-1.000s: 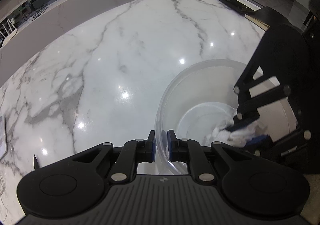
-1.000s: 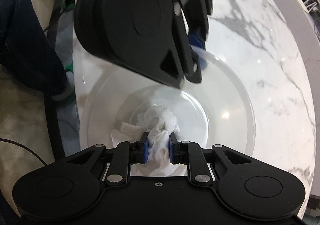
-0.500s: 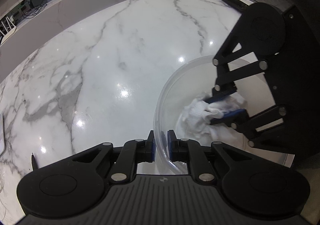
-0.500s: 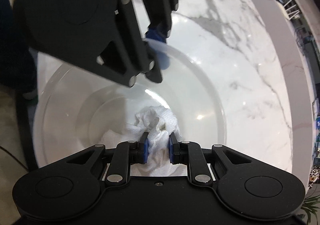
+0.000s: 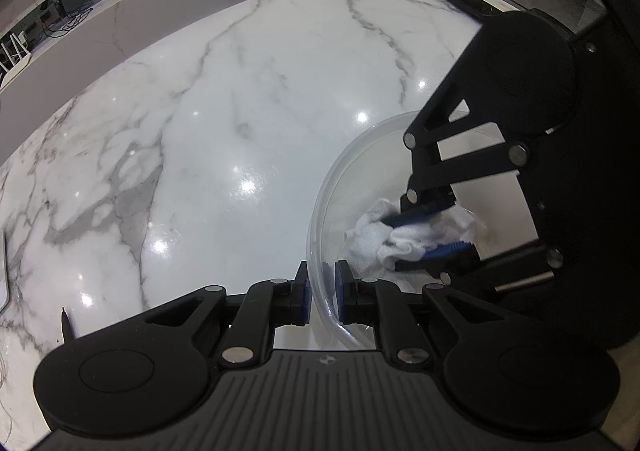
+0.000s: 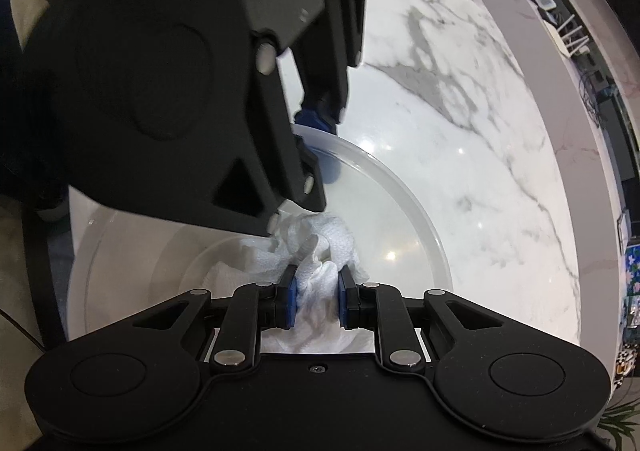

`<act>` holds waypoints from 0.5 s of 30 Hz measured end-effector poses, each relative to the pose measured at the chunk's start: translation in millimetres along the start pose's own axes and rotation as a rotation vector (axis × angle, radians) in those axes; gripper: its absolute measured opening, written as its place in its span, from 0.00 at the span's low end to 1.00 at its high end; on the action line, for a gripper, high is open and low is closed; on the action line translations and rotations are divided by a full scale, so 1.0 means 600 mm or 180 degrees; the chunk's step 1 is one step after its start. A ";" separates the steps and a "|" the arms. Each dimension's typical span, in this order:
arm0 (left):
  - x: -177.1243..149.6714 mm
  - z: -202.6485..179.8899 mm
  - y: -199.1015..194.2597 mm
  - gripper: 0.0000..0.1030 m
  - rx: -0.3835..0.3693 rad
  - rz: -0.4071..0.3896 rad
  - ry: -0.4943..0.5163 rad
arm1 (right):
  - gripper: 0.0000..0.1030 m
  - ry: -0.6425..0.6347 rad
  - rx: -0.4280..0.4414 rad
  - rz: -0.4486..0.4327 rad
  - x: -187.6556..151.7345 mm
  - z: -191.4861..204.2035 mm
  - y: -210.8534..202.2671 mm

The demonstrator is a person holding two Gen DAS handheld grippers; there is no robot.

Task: Clean bowl
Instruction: 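Scrub the cloth around the bowl bottom with the right tool while the left holds the rim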

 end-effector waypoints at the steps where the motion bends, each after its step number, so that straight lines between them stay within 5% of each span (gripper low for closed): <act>1: 0.000 0.000 0.000 0.10 -0.0002 0.0002 -0.0003 | 0.16 -0.0007 -0.0002 0.0015 0.000 0.003 -0.001; 15: 0.000 -0.002 0.000 0.10 0.0001 0.0007 0.0018 | 0.16 -0.0093 0.0071 0.0183 -0.006 0.015 0.001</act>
Point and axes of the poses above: each gripper's, at about its wrist camera, not at the fingertips, and y roughly the way its jaws point, z to its left, x to its top, the point moved 4 cm from there along y, roughly the way its jaws point, and after that the axes turned 14 degrees about -z, right-handed, at the moved point
